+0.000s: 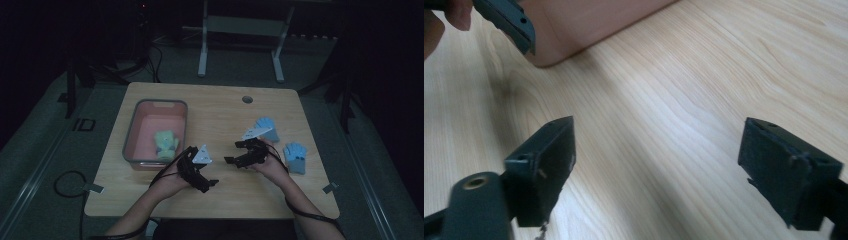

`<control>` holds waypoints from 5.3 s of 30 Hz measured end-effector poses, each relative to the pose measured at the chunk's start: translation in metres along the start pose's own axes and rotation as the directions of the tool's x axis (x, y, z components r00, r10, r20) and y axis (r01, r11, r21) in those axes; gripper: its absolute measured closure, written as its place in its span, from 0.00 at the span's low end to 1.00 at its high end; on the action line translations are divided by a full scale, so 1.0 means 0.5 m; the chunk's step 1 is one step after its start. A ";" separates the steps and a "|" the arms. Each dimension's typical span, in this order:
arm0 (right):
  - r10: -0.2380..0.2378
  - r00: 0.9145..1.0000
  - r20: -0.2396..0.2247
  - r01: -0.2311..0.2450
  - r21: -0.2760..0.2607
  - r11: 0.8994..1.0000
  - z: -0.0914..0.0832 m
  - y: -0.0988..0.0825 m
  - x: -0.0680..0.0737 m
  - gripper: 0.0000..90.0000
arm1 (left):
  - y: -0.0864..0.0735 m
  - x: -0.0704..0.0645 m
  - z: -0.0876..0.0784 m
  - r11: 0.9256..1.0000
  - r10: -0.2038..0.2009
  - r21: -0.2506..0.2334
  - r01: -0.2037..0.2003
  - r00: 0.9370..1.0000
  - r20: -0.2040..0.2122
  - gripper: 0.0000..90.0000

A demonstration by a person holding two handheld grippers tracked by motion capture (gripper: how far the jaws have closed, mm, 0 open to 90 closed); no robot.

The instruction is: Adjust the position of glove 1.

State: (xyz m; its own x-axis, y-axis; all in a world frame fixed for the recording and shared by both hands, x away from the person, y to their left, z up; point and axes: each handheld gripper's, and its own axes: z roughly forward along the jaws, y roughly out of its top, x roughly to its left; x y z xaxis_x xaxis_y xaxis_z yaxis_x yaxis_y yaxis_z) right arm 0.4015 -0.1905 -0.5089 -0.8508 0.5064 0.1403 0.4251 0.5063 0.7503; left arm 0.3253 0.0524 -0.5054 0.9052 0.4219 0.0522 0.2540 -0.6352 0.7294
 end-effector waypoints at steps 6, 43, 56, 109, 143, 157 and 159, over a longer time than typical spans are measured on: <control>0.017 0.999 0.029 -0.016 -0.009 1.000 -0.030 -0.038 -0.017 0.42 | -0.018 -0.007 0.020 1.000 0.007 -0.004 -0.007 1.000 0.005 0.02; 0.262 0.876 0.405 -0.271 -0.035 0.962 -0.069 -0.051 -0.305 0.62 | -0.068 -0.015 0.044 0.997 -0.040 -0.072 0.039 0.999 -0.015 0.02; 0.229 0.864 0.448 -0.269 0.028 0.963 -0.032 -0.063 -0.297 0.87 | -0.070 -0.014 0.034 0.995 -0.050 -0.088 0.048 0.998 -0.027 0.02; 0.392 0.758 0.521 -0.385 -0.127 0.914 0.022 -0.055 0.081 0.93 | -0.090 -0.022 0.041 0.997 -0.047 -0.055 0.044 0.998 -0.050 0.02; 0.243 0.885 0.398 -0.227 -0.087 0.970 -0.167 -0.091 -0.051 0.63 | -0.092 -0.025 0.040 0.997 -0.042 -0.065 0.041 0.999 -0.017 0.02; 0.176 0.875 0.451 -0.189 -0.016 0.982 -0.274 -0.193 -0.175 0.66 | -0.092 -0.026 0.040 0.997 -0.039 -0.069 0.037 0.999 -0.021 0.02; 0.183 0.874 0.451 -0.204 -0.002 0.979 -0.274 -0.211 -0.183 0.66 | -0.092 -0.026 0.040 0.997 -0.038 -0.070 0.036 0.999 -0.021 0.02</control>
State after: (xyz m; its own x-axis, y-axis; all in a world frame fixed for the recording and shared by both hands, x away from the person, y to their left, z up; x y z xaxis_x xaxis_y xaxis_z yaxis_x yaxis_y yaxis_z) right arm 0.3923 -0.3861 -0.5122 -0.5260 0.8499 -0.0310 0.5893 0.3905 0.7073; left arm 0.3085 0.0631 -0.5534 0.8878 0.4587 0.0387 0.2620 -0.5726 0.7768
